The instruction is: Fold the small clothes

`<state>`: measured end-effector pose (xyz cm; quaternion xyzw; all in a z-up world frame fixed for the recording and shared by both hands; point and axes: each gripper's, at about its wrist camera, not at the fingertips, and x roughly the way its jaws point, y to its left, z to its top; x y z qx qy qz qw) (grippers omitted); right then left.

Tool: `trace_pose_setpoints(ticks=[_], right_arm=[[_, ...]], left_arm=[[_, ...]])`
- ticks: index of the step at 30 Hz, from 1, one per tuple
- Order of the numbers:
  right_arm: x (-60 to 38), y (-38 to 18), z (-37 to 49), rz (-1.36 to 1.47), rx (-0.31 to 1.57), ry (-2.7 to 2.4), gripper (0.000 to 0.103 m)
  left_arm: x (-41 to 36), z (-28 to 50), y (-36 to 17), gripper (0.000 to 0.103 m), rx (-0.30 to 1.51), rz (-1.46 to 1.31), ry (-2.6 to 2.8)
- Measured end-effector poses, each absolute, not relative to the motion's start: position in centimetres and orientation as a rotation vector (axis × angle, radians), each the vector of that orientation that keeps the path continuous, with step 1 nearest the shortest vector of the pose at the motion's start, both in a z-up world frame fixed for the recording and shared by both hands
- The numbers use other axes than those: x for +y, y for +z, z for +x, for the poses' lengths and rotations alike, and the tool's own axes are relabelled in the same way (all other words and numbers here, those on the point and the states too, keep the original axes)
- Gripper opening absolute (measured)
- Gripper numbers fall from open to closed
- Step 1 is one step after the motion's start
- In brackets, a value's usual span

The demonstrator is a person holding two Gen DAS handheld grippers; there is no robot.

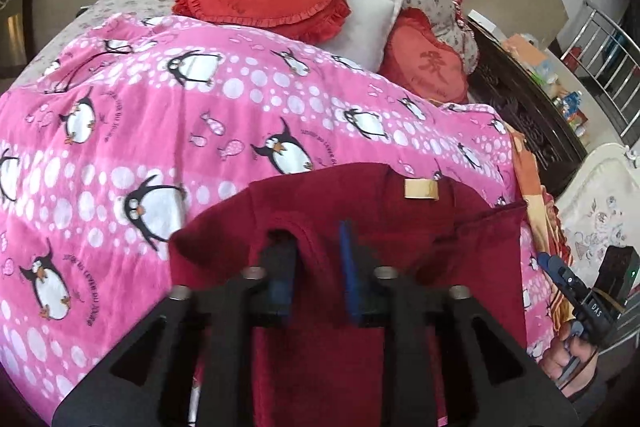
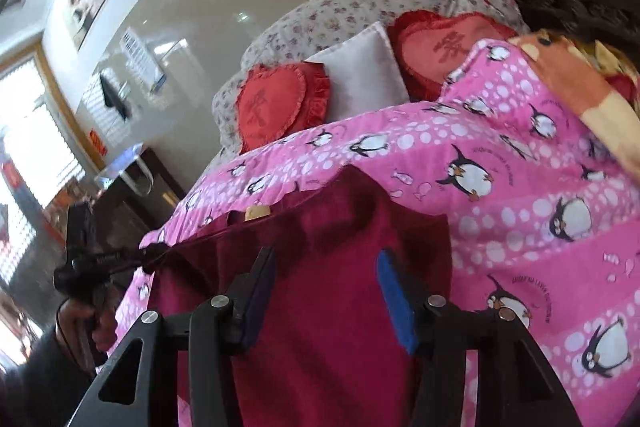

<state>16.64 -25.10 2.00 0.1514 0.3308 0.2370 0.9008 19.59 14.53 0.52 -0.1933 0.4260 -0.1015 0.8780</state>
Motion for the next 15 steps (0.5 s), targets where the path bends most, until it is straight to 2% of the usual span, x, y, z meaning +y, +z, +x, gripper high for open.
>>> trace_pose_setpoints(ticks=[1,2,6,10,11,15], right_arm=[[-24.8,2.1,16.6,0.295,0.683,0.498,0.047],[-24.5,2.1,16.6,0.282,0.681,0.504,0.045],[-22.8,2.4,16.7,0.187,0.677,0.509,0.039],[-21.8,2.2,17.7,0.144,0.698,0.484,0.032],[-21.4,2.0,18.3,0.139,0.717,0.48,0.024],[-19.4,1.5,21.1,0.085,0.784,0.441,0.024]], left_arm=[[14.5,19.7,0.3,0.047,0.898,-0.428,-0.233],[14.6,19.7,0.0,0.054,0.905,-0.449,-0.247],[16.1,19.3,0.5,0.057,0.867,-0.467,-0.169],[17.6,16.6,3.8,0.061,0.65,-0.455,0.035],[17.2,16.5,4.0,0.061,0.64,-0.45,0.031],[13.1,18.1,3.1,0.061,0.705,-0.341,-0.052]])
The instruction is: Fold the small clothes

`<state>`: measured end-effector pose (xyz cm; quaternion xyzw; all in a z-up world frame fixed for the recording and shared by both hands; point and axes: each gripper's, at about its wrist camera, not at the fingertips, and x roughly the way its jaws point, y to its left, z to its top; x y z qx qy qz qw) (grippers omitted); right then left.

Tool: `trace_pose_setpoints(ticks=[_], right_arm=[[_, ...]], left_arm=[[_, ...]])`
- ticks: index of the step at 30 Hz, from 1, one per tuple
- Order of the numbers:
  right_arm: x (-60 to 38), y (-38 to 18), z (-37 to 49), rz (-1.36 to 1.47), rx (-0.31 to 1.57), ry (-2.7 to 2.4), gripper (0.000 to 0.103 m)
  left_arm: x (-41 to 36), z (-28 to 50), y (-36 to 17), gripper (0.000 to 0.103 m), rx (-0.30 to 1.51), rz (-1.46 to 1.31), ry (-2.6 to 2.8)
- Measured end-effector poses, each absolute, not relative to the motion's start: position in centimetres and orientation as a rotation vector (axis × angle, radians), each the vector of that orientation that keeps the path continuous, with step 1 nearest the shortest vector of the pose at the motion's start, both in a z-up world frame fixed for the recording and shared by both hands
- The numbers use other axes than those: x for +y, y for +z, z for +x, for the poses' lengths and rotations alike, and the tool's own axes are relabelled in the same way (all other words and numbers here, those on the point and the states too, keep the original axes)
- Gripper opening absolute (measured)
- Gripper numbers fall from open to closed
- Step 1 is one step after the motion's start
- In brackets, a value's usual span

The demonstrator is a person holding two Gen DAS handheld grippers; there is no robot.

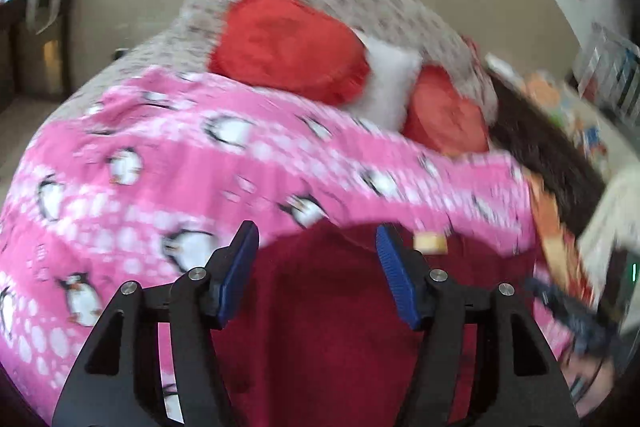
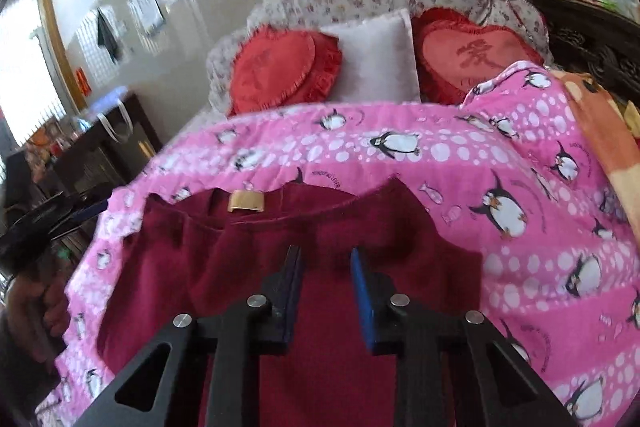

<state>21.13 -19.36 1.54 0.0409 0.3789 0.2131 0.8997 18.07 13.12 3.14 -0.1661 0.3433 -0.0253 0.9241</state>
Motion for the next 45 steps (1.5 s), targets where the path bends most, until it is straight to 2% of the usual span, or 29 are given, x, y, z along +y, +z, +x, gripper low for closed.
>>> trace_pose_setpoints(ticks=[7,12,18,22,25,45], right_arm=[[-19.9,-2.0,25.9,0.068,0.835,0.315,0.02],[-21.5,-3.8,25.2,0.116,0.716,0.337,0.02],[-21.3,-4.0,25.5,0.118,0.706,0.345,0.02],[-20.8,-4.0,25.5,0.095,0.698,0.334,0.02],[-21.3,-4.1,25.8,0.127,0.701,0.358,0.02],[-21.2,-4.0,25.6,0.114,0.696,0.354,0.02]], left_arm=[[10.0,22.5,-2.4,0.061,0.848,-0.242,0.032],[9.2,20.7,-4.2,0.061,0.749,-0.156,0.021],[10.7,20.6,-4.6,0.062,0.723,-0.252,-0.024],[9.6,21.1,-4.5,0.079,0.735,-0.208,-0.048],[9.1,21.5,-4.6,0.082,0.744,-0.178,-0.05],[9.1,21.6,-4.7,0.083,0.743,-0.179,-0.051]])
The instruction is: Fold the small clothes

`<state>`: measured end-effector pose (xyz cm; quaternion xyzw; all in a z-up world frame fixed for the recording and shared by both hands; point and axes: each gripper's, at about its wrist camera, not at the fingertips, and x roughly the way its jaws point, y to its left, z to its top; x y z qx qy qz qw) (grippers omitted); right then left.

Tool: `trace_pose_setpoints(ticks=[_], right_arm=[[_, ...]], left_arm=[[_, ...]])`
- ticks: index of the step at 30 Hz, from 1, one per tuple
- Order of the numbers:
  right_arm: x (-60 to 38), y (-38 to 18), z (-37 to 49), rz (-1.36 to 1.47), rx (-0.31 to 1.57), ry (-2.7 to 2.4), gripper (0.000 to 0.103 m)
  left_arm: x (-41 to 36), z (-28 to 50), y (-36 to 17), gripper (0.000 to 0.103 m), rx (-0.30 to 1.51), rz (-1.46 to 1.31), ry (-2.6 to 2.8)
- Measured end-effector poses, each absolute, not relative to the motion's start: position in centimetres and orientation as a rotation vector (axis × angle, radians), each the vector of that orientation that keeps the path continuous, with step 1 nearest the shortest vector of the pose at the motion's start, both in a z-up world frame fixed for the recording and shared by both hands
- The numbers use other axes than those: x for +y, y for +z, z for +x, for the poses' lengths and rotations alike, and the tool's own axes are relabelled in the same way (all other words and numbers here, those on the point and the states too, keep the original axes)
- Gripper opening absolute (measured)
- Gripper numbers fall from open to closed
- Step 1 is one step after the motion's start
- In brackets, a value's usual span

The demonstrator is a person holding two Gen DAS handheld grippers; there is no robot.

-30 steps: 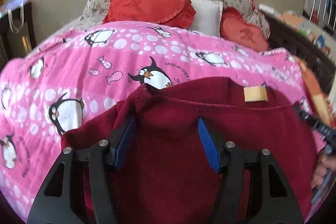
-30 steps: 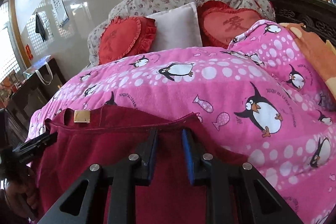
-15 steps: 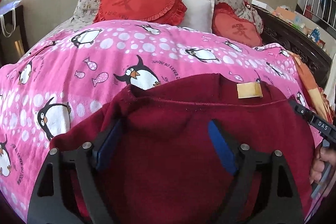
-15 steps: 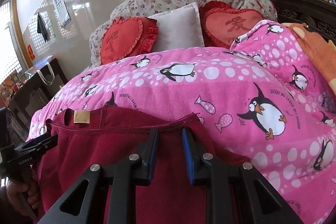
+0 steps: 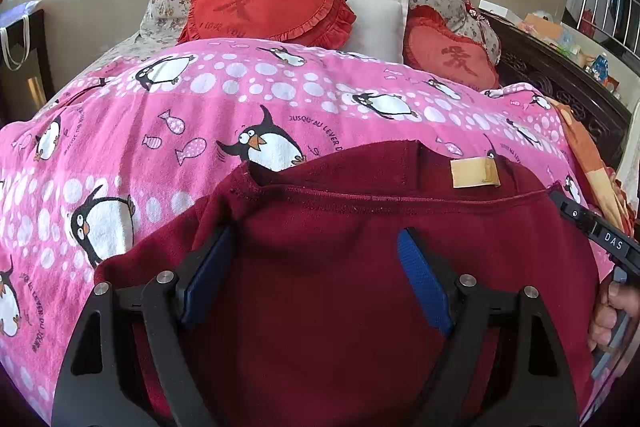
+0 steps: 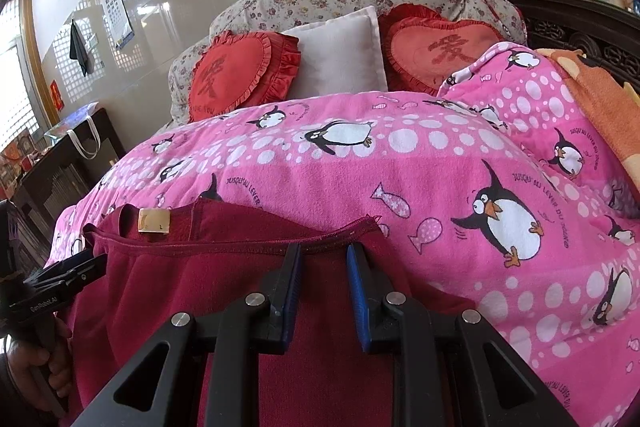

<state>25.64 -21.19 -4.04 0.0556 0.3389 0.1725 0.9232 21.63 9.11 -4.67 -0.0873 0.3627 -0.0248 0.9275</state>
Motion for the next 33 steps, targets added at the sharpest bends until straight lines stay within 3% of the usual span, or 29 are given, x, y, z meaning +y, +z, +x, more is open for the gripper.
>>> trace_pose_setpoints(ticks=[13,19,21,25,31,33], right_arm=[[-21.4,-2.5,25.5,0.128,0.762,0.32,0.02],[-23.2,1.8,16.8,0.182,0.718,0.307,0.024],[-22.9,1.5,13.7,0.129,0.727,0.33,0.024],[-22.0,0.1,9.4,0.035,0.707,0.369,0.024],[-19.5,-4.3,9.7,-0.027,0.811,0.371,0.026],[-19.1,-5.7,9.4,-0.043,0.814,0.356,0.029]], left_arm=[[8.1,22.2,-4.8,0.09,0.776,-0.115,-0.029],[7.1,22.1,-4.5,0.09,0.813,-0.039,0.012],[6.5,20.7,-2.8,0.089,0.839,-0.012,0.047],[5.5,13.6,0.5,0.089,0.719,-0.079,-0.085],[4.4,10.2,-6.1,0.09,0.898,-0.112,-0.089],[4.2,9.6,-6.1,0.09,0.841,-0.096,-0.079]])
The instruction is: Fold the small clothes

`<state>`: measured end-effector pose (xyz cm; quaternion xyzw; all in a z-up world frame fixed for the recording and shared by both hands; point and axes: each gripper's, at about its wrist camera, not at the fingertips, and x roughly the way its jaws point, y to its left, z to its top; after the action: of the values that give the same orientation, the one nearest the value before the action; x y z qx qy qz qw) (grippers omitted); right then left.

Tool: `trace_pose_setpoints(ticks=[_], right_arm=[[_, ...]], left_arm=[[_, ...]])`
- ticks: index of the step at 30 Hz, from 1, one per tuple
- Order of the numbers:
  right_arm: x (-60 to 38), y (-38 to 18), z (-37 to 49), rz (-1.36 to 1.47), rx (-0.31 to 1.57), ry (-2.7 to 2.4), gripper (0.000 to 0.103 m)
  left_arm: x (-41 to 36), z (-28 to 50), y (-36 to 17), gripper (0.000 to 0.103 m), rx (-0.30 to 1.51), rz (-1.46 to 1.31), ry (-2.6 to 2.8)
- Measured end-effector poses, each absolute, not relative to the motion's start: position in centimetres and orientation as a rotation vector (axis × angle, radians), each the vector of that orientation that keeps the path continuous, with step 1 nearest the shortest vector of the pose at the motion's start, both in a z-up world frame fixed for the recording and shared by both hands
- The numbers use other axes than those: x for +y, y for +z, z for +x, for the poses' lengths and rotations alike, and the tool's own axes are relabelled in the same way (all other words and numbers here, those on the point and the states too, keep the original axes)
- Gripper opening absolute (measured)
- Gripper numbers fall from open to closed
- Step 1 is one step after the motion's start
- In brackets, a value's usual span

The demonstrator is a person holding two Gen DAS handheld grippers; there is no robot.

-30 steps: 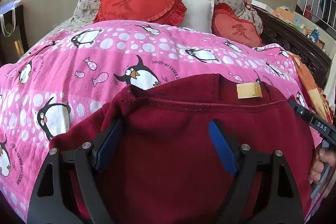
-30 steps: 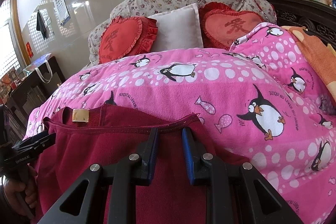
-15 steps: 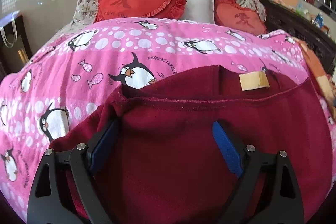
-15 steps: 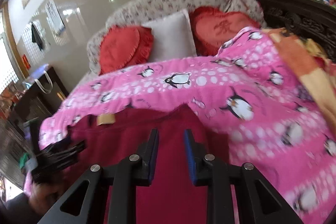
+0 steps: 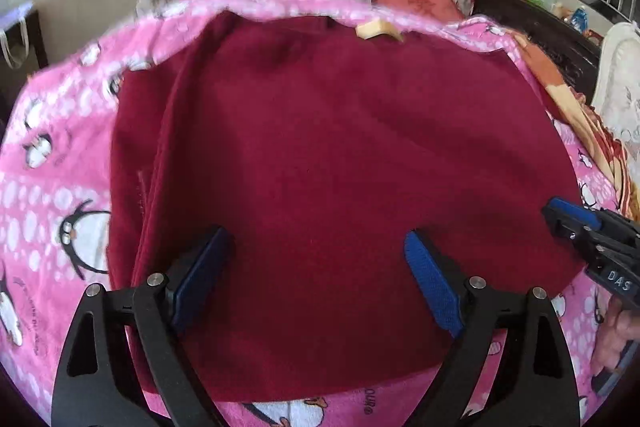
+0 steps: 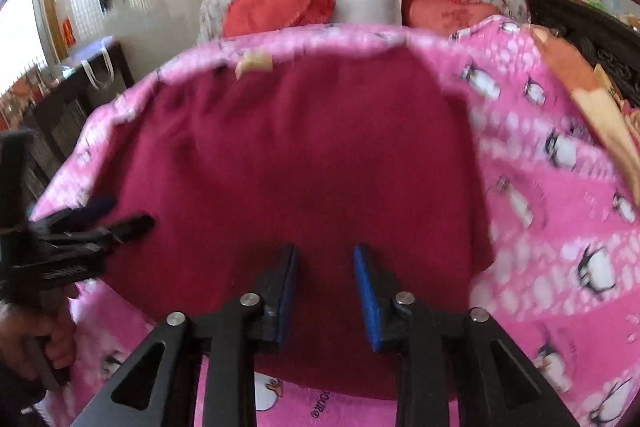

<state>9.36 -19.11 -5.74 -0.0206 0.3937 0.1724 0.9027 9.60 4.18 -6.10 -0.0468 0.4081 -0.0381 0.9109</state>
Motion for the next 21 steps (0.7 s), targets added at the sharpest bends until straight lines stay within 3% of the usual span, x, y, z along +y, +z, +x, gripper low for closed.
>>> trace_pose_setpoints(ticks=[7,21], right_arm=[[-19.5,-6.1,9.0,-0.037,0.798,0.355,0.03],[-19.0,-6.0,9.1,-0.031,0.8,0.348,0.03]], left_arm=[[3.6,10.9,-6.4,0.102,0.854,-0.096,-0.083],[2.9,10.2,-6.5,0.102,0.85,-0.075,-0.067]])
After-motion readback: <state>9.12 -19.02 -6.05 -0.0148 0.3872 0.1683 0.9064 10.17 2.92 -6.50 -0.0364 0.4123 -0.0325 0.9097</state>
